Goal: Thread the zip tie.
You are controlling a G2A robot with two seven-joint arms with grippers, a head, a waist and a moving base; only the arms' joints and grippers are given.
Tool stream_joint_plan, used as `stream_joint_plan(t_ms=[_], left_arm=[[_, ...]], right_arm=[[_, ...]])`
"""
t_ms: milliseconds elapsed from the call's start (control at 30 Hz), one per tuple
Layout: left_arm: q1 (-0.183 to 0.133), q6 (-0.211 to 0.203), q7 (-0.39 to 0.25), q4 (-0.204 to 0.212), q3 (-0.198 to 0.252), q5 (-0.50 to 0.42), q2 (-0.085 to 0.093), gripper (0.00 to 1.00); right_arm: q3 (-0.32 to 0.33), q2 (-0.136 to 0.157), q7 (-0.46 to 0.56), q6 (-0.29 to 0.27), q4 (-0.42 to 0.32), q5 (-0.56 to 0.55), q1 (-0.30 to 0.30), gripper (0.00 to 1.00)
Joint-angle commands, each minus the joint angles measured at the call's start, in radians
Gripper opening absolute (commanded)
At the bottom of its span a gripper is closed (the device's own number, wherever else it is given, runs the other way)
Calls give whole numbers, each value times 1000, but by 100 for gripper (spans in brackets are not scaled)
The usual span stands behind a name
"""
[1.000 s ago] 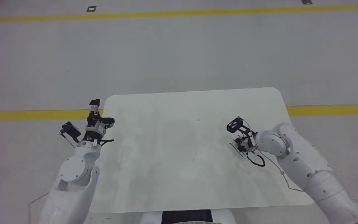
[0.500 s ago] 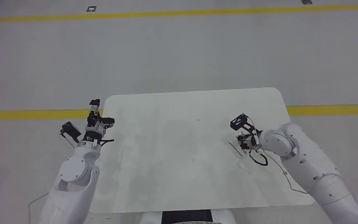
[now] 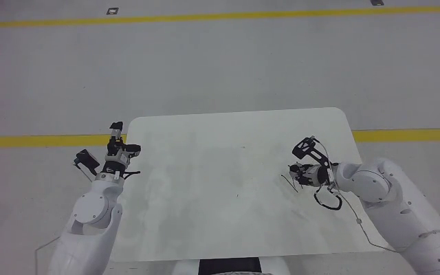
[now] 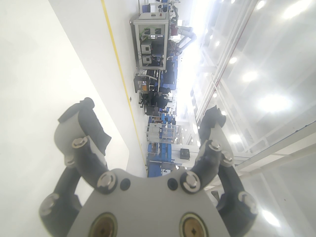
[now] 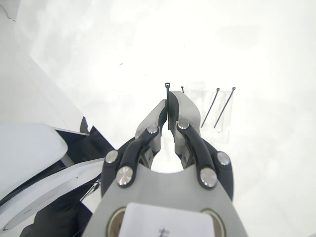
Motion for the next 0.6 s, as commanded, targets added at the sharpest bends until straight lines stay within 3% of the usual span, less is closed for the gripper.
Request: stream_joint_plan(t_ms=[0, 467, 567], left_arm=[[0, 0, 0, 0, 0, 0, 0, 100], [0, 0, 0, 0, 0, 0, 0, 100], [-7, -11, 3, -3, 3, 4, -1, 100]], right_arm=[[-1, 0, 0, 0, 1, -4, 1, 0], [-1, 0, 0, 0, 1, -4, 1, 0], [-6, -5, -53, 12, 12, 16, -10, 0]])
